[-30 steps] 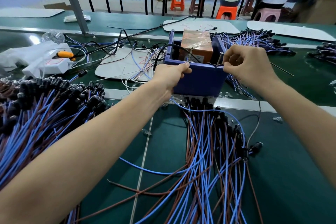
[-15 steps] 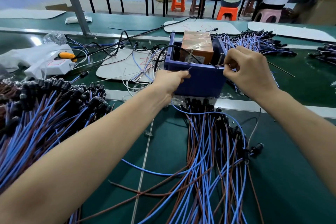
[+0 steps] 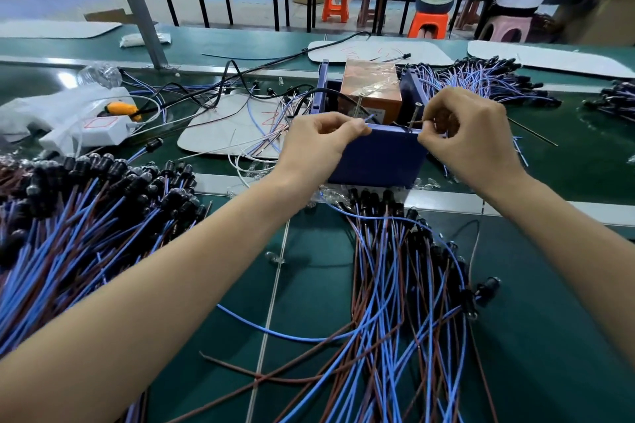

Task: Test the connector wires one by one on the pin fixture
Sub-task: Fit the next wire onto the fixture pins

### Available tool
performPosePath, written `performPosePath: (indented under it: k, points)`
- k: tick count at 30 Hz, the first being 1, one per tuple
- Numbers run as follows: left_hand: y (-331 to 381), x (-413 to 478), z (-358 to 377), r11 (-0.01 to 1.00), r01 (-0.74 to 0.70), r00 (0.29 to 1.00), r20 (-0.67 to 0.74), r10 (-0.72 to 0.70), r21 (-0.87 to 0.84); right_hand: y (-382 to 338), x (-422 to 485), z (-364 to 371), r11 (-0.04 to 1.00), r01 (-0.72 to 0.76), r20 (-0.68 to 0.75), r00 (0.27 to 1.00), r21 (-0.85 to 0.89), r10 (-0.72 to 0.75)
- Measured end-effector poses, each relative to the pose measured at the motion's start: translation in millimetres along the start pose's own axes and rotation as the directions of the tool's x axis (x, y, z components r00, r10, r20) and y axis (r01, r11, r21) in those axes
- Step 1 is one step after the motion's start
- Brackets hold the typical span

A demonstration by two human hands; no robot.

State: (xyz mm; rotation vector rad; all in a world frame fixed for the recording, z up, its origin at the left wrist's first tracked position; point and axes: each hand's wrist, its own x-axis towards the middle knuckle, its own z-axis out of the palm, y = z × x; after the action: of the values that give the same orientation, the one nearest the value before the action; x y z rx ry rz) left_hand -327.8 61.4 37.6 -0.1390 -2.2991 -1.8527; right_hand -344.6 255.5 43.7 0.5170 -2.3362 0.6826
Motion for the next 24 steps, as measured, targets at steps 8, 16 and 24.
performPosePath:
  k: [8,16,24]
  points:
    - [19.5,-10.9,4.7,0.991,-0.131,0.972,0.195,0.128,0.005,-39.8,5.2,-4.6,0.853,-0.212,0.183,0.973,0.476,0.14]
    - [19.9,-15.2,4.1,0.995,-0.097,0.988,0.119,0.098,-0.008,-40.3,4.4,-1.7,0.736,-0.339,0.307,0.934,0.587,0.185]
    - [7.6,-11.3,-10.0,0.996,-0.048,0.998,0.032,0.046,0.069,-21.2,11.1,-18.0,0.689,-0.469,0.234,0.881,0.552,0.412]
